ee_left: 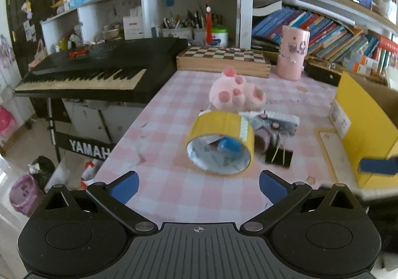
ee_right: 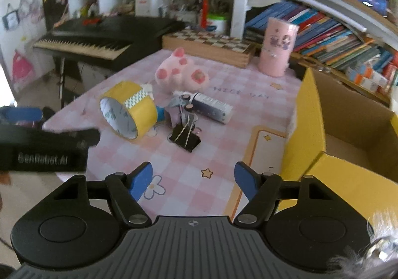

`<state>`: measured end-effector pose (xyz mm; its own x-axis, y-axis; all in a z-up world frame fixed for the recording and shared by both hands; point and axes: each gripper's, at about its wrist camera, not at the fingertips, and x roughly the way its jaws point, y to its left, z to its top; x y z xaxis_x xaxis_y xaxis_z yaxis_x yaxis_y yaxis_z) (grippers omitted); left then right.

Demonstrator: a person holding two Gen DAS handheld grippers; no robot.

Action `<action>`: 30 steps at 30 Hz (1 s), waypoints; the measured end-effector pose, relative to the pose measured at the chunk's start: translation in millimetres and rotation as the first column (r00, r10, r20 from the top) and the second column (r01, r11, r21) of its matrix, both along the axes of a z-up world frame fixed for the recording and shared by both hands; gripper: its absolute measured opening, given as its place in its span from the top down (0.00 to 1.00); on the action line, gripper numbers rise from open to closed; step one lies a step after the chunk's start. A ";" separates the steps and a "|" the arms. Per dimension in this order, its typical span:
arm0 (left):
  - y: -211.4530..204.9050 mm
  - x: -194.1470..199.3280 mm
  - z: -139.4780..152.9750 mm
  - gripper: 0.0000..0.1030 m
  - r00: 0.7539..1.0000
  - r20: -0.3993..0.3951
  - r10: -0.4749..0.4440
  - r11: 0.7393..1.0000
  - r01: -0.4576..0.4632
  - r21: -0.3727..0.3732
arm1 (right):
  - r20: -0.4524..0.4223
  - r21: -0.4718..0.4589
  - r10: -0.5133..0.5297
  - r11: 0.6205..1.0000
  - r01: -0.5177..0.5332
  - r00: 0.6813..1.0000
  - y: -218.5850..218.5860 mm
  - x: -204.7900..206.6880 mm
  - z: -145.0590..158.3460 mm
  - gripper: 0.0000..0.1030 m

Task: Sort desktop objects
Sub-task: 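Move the left tool to the yellow tape roll while the right tool approaches the black binder clip, then grasp the yellow tape roll with the left tool while the right tool grasps the black binder clip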

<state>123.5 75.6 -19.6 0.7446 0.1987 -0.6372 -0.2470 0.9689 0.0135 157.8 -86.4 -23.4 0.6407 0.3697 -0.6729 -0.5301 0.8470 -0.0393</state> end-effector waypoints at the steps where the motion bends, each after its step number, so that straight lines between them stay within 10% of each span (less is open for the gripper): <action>1: 1.1 3.7 -0.1 0.00 1.000 0.006 0.000 1.000 0.000 -0.014 | -0.010 -0.005 0.013 1.000 -0.013 1.000 1.0 3.6 -1.7 0.30; 22: -3.6 102.5 -46.5 0.00 0.983 -0.160 -0.092 0.992 0.105 0.075 | -0.106 -0.044 0.122 0.991 -0.127 0.987 25.0 72.9 -32.4 0.30; 30: 7.0 109.3 -47.3 0.05 0.980 -0.172 -0.099 0.995 0.098 -0.013 | -0.126 -0.047 0.179 0.981 -0.186 0.976 44.2 94.9 -45.7 0.32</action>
